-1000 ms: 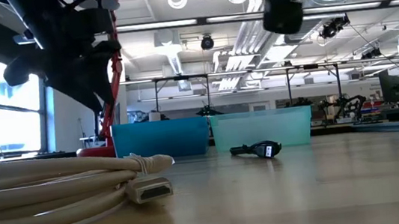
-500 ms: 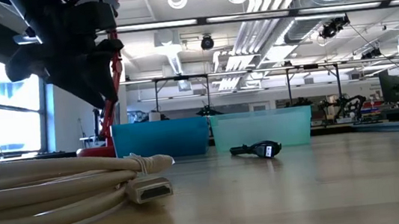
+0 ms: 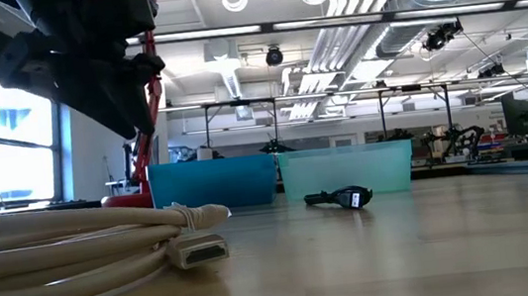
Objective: Pick & Place USB Port
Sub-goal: Put the black USB cable into the green bin
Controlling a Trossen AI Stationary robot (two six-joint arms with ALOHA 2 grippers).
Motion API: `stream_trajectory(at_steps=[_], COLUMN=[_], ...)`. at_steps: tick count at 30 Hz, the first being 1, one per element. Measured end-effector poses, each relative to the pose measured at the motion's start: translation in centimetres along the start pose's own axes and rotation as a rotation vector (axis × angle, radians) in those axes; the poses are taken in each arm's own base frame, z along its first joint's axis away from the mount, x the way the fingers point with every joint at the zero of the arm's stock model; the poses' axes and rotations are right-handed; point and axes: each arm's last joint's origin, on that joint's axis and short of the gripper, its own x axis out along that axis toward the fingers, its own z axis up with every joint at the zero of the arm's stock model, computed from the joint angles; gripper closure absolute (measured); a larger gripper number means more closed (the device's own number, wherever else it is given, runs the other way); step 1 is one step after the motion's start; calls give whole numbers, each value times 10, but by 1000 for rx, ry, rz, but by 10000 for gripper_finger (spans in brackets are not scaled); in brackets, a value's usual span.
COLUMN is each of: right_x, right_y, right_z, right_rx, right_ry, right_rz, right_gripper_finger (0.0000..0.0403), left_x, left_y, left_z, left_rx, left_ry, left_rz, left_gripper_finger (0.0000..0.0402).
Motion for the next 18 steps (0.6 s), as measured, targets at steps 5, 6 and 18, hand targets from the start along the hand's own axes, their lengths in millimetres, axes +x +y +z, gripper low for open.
stream_trajectory(at_steps=[5,6,18], right_x=[27,32,105], right_y=[1,0,-25], right_z=[-11,-12,-20], right_rx=[11,17,108], right_ry=[47,56,150], right_rz=[-65,-83,-333], right_gripper_finger=[206,206,206], left_x=[0,0,0], left_y=[-1,-1,-1], left_z=[0,0,0], left_rx=[-11,-19,-62], left_ry=[-3,-5,-5], left_rz=[-19,-27,-33], left_gripper_finger=[266,266,266])
